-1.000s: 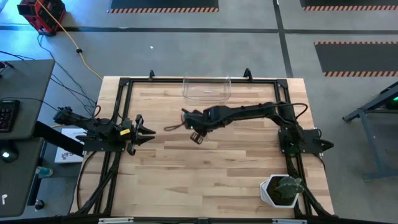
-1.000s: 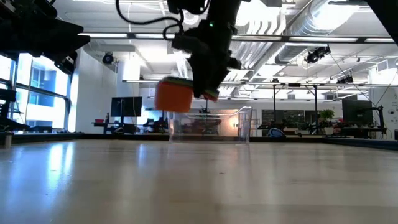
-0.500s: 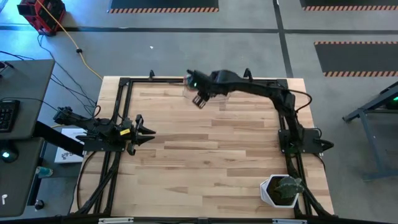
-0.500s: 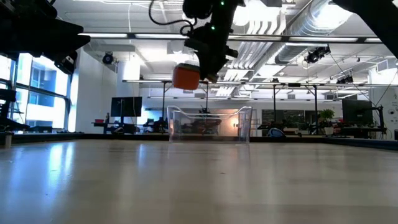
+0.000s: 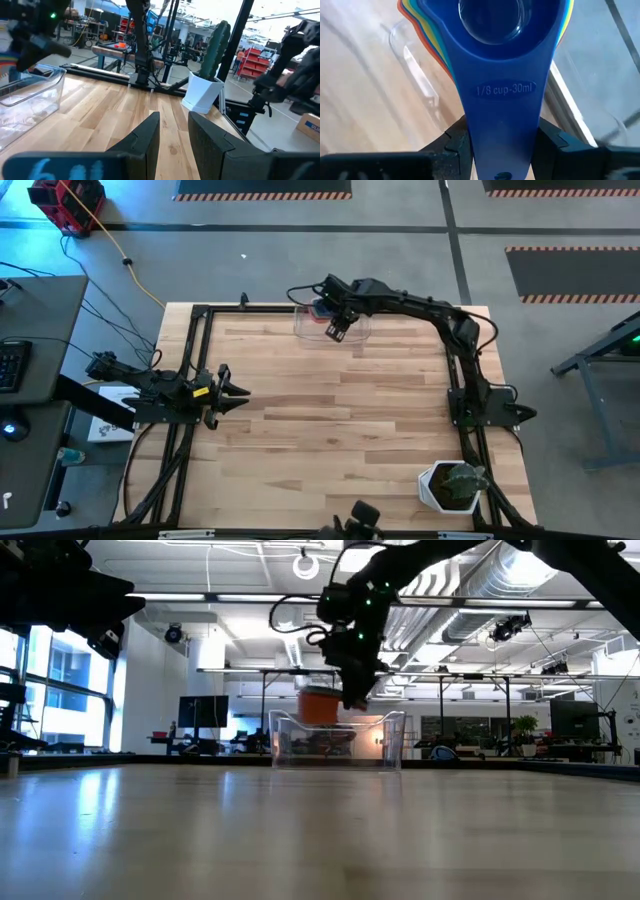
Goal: Nest measuring cups in basket
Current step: Put the stacked measuring cups into the transparent bin
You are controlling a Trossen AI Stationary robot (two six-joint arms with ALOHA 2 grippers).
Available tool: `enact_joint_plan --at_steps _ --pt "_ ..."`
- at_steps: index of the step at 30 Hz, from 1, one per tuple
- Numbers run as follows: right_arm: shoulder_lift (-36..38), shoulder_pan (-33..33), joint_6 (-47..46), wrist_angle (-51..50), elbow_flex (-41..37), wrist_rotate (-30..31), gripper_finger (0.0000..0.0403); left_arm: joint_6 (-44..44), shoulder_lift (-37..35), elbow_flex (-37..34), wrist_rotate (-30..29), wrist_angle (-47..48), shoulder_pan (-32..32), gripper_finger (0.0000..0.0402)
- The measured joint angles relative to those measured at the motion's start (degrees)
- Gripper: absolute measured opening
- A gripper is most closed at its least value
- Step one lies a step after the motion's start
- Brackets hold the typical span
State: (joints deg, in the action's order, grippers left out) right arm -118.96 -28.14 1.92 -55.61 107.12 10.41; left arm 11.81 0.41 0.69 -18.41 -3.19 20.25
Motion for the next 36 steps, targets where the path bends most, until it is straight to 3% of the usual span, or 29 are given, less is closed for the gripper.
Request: enact_joint_plan --at_steps 5,14,20,27,36 --pt "-0.01 -2.22 2.41 3.14 -4.98 -3.86 0.0124 0.00 0.01 0.00 0.02 0.01 0.00 0.0091" --pt "-0.02 -3.36 5.19 4.24 -11.11 -5.55 0.0124 0.00 0.00 0.00 0.00 -0.01 0.00 0.0091" --pt "-0.02 -3.39 5.66 4.41 -11.63 -6.86 0.0126 0.00 -0.01 0.00 0.00 0.01 0.00 0.0091" --pt "-0.02 -3.36 5.87 4.51 -11.63 -7.66 0.0176 0.00 -0.01 0.00 0.02 0.01 0.00 0.0091" --pt "0.17 -3.23 5.75 4.90 -11.61 -7.45 0.0184 0.00 0.01 0.00 0.00 -0.01 0.00 0.0091"
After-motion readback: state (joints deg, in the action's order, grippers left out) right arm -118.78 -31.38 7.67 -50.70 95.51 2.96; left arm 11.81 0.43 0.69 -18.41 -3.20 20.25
